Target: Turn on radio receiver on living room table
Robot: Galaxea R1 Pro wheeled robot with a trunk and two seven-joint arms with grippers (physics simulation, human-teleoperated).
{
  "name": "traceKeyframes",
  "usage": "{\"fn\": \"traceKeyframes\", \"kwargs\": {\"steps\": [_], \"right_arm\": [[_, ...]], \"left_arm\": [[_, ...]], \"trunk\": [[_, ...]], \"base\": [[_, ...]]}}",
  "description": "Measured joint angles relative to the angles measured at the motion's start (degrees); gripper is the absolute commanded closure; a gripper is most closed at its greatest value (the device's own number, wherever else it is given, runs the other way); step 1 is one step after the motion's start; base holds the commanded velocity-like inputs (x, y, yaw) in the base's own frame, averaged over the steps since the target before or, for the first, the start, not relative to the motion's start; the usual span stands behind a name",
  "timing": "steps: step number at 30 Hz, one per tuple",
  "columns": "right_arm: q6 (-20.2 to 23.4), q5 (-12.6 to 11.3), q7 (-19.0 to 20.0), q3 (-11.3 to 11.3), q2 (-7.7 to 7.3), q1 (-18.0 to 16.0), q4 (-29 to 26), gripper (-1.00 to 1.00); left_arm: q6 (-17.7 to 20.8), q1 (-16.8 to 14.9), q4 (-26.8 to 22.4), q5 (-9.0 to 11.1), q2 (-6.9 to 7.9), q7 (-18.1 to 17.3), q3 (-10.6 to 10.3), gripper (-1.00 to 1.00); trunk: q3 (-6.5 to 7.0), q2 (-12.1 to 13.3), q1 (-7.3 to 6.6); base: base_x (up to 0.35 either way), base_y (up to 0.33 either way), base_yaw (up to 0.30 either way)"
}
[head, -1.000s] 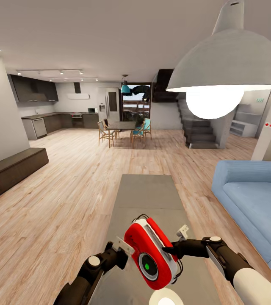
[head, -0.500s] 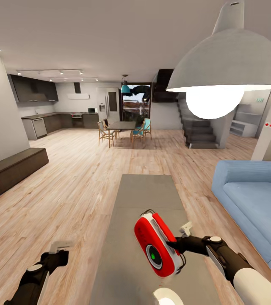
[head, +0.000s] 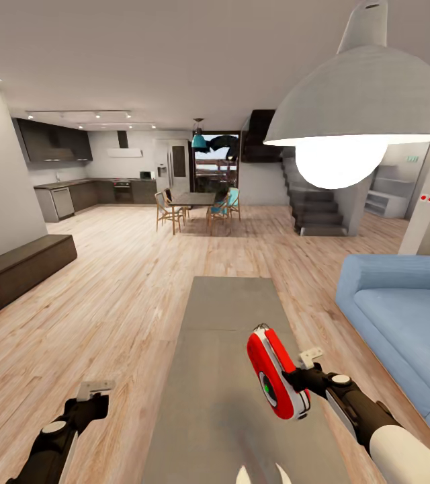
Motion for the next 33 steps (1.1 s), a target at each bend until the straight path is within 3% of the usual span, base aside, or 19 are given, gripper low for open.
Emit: {"fn": "traceKeyframes", "kwargs": {"steps": [5, 10, 18, 24, 33], "right_arm": [[1.3, 0.0, -1.9, 0.2, 0.06, 0.0, 0.0, 1.00], [8.2, 0.4, -2.4, 0.2, 0.14, 0.0, 0.0, 1.00], [10.3, 0.4, -1.7, 0.2, 0.16, 0.0, -0.4, 1.00], [19.0, 0.3, -1.3, 0.2, 0.22, -0.1, -0.6, 1.00], [20.3, 0.2, -1.7, 0.1, 0.86, -0.2, -2.1, 1.00]], "left_arm": [[-3.1, 0.0, 0.0, 0.3, -0.02, -0.4, 0.1, 1.00], [-3.4, 0.0, 0.0, 0.5, -0.27, -0.7, 0.1, 1.00], [-3.1, 0.0, 0.1, 0.5, -0.49, -0.7, -0.1, 1.00], [-3.1, 0.0, 0.1, 0.4, -0.76, -0.7, -0.2, 1.00], [-3.0, 0.0, 0.1, 0.4, -0.84, -0.7, -0.2, 1.00]], "trunk": [[0.00, 0.0, 0.00], [-0.01, 0.0, 0.00], [0.00, 0.0, 0.00], [0.00, 0.0, 0.00], [0.00, 0.0, 0.00]], "base": [[0.000, 0.000, 0.000], [0.000, 0.000, 0.000], [0.000, 0.000, 0.000], [0.000, 0.000, 0.000], [0.000, 0.000, 0.000]]}}
